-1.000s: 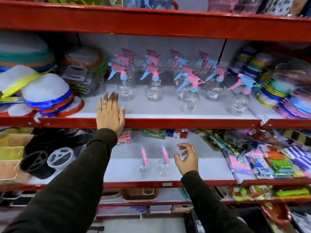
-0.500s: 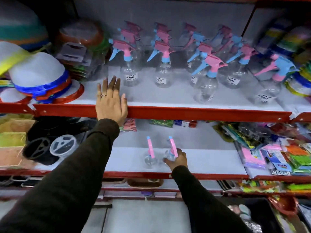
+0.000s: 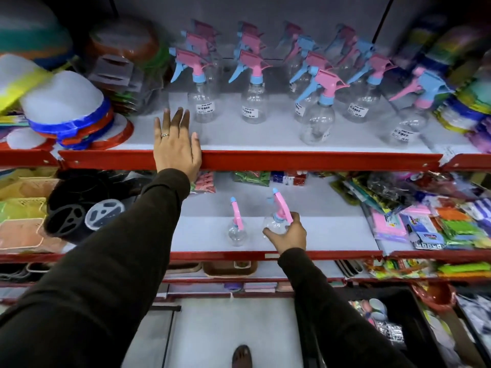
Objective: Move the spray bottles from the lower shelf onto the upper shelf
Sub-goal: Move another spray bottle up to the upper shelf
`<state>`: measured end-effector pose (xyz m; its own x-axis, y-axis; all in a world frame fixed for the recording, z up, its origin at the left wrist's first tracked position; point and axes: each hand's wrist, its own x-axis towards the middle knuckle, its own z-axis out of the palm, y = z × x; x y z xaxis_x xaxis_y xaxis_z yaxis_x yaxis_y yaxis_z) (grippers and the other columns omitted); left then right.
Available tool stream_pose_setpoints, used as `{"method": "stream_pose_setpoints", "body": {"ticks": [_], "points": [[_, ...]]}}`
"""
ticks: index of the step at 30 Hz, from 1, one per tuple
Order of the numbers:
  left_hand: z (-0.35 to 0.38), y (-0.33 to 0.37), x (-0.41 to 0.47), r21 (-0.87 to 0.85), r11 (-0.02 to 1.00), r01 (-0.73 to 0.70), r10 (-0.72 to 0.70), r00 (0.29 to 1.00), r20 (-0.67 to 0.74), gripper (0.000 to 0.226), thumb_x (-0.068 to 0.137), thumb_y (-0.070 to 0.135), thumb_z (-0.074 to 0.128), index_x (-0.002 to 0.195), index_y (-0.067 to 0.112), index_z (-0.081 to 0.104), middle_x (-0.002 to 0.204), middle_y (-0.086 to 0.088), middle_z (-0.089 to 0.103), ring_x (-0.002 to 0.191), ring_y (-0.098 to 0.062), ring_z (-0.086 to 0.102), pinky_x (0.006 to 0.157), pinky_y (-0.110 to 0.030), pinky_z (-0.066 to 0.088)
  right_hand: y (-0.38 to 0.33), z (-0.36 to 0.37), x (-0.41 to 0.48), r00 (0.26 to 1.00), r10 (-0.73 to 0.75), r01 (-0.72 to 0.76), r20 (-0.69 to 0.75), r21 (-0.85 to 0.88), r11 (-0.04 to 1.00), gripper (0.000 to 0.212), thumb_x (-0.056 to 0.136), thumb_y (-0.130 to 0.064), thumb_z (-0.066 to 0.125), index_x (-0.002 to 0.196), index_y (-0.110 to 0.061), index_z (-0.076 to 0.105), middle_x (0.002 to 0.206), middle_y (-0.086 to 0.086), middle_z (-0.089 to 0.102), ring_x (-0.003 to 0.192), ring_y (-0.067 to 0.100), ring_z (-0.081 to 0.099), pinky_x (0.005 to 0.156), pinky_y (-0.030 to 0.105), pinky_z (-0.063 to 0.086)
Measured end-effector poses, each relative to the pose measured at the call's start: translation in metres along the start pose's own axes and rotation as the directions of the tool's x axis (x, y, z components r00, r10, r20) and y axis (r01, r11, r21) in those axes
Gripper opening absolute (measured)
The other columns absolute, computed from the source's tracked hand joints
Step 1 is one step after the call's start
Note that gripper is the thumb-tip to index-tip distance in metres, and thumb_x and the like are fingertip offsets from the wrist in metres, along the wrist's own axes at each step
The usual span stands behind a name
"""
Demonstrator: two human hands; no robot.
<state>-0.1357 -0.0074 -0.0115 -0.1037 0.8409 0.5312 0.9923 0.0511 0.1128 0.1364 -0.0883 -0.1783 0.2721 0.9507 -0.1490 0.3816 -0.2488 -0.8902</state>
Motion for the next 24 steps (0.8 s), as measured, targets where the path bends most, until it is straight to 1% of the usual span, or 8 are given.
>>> {"method": "stream_pose_setpoints", "body": {"ticks": [4, 7, 10, 11, 14, 16, 18, 24], "points": [[0.0, 0.001, 0.004, -0.013, 1.0, 0.005, -0.005, 1.0, 0.02, 0.062, 0.099, 0.035, 0.018, 0.153, 0.006, 0.03, 0.161, -0.011, 0.032, 0.154, -0.031, 0.011, 0.125, -0.049, 0.004, -0.026, -0.018, -0.018, 0.991, -0.133, 0.134, -0.02, 0.05, 0.99, 0.059, 0.061, -0.037, 0.084, 0.107, -0.037, 0.048, 0.094, -0.022, 0.059, 0.089, 0.01, 0.059, 0.085, 0.024, 0.048], [0.0, 0.0, 0.005, -0.031, 1.0, 0.006, -0.005, 1.0, 0.005, 0.061, 0.099, 0.033, 0.02, 0.152, 0.005, 0.033, 0.16, -0.012, 0.035, 0.153, -0.032, 0.014, 0.125, -0.048, 0.004, -0.052, -0.029, -0.029, 0.975, -0.217, 0.222, -0.055, 0.095, 0.97, 0.06, 0.057, -0.043, 0.081, 0.109, -0.036, 0.052, 0.101, -0.01, 0.065, 0.094, 0.011, 0.062, 0.084, 0.024, 0.051], [-0.001, 0.0, 0.005, -0.045, 0.999, 0.0, 0.001, 1.0, 0.006, 0.062, 0.098, 0.032, 0.021, 0.151, 0.003, 0.034, 0.158, -0.014, 0.036, 0.153, -0.033, 0.016, 0.125, -0.049, 0.005, -0.083, -0.036, -0.038, 0.952, -0.295, 0.302, -0.077, 0.098, 0.948, 0.067, 0.053, -0.051, 0.078, 0.113, -0.039, 0.052, 0.106, -0.009, 0.063, 0.097, 0.009, 0.06, 0.08, 0.013, 0.046], [-0.002, -0.001, 0.005, -0.047, 0.999, 0.0, 0.0, 1.0, 0.006, 0.062, 0.098, 0.032, 0.021, 0.151, 0.003, 0.034, 0.158, -0.014, 0.036, 0.153, -0.033, 0.016, 0.125, -0.049, 0.005, -0.094, -0.039, -0.038, 0.94, -0.33, 0.337, -0.091, 0.094, 0.937, 0.067, 0.053, -0.053, 0.078, 0.114, -0.041, 0.051, 0.106, -0.01, 0.063, 0.097, 0.009, 0.06, 0.079, 0.012, 0.046], [-0.004, -0.001, 0.005, -0.052, 0.999, -0.004, 0.005, 1.0, 0.017, 0.063, 0.097, 0.033, 0.02, 0.151, 0.003, 0.033, 0.159, -0.014, 0.035, 0.153, -0.033, 0.016, 0.125, -0.048, 0.006, -0.127, -0.047, -0.035, 0.892, -0.429, 0.443, -0.144, 0.085, 0.893, 0.066, 0.055, -0.05, 0.08, 0.114, -0.041, 0.05, 0.109, -0.009, 0.065, 0.101, 0.012, 0.061, 0.085, 0.023, 0.051], [-0.005, -0.002, 0.004, -0.042, 0.999, -0.012, 0.013, 1.0, 0.025, 0.064, 0.097, 0.033, 0.02, 0.151, 0.002, 0.033, 0.159, -0.014, 0.035, 0.153, -0.033, 0.016, 0.125, -0.049, 0.006, -0.149, -0.049, -0.031, 0.861, -0.464, 0.49, -0.209, 0.095, 0.866, 0.062, 0.057, -0.047, 0.08, 0.113, -0.034, 0.055, 0.108, -0.006, 0.067, 0.1, 0.015, 0.063, 0.089, 0.031, 0.053], [-0.005, -0.002, 0.004, -0.033, 0.999, -0.017, 0.018, 0.999, 0.039, 0.065, 0.096, 0.033, 0.02, 0.152, 0.002, 0.032, 0.16, -0.014, 0.034, 0.153, -0.033, 0.016, 0.125, -0.049, 0.007, -0.169, -0.048, -0.025, 0.837, -0.484, 0.524, -0.256, 0.117, 0.844, 0.058, 0.059, -0.045, 0.08, 0.11, -0.029, 0.059, 0.104, -0.006, 0.068, 0.097, 0.016, 0.065, 0.087, 0.034, 0.054], [-0.005, -0.004, 0.004, -0.052, 0.998, -0.025, 0.026, 0.999, 0.021, 0.065, 0.096, 0.034, 0.022, 0.15, 0.001, 0.035, 0.159, -0.015, 0.035, 0.152, -0.034, 0.018, 0.125, -0.049, 0.009, -0.221, -0.032, 0.003, 0.81, -0.517, 0.568, -0.276, 0.149, 0.81, 0.059, 0.059, -0.044, 0.077, 0.112, -0.026, 0.061, 0.109, -0.01, 0.066, 0.1, 0.007, 0.06, 0.085, 0.018, 0.047]]}}
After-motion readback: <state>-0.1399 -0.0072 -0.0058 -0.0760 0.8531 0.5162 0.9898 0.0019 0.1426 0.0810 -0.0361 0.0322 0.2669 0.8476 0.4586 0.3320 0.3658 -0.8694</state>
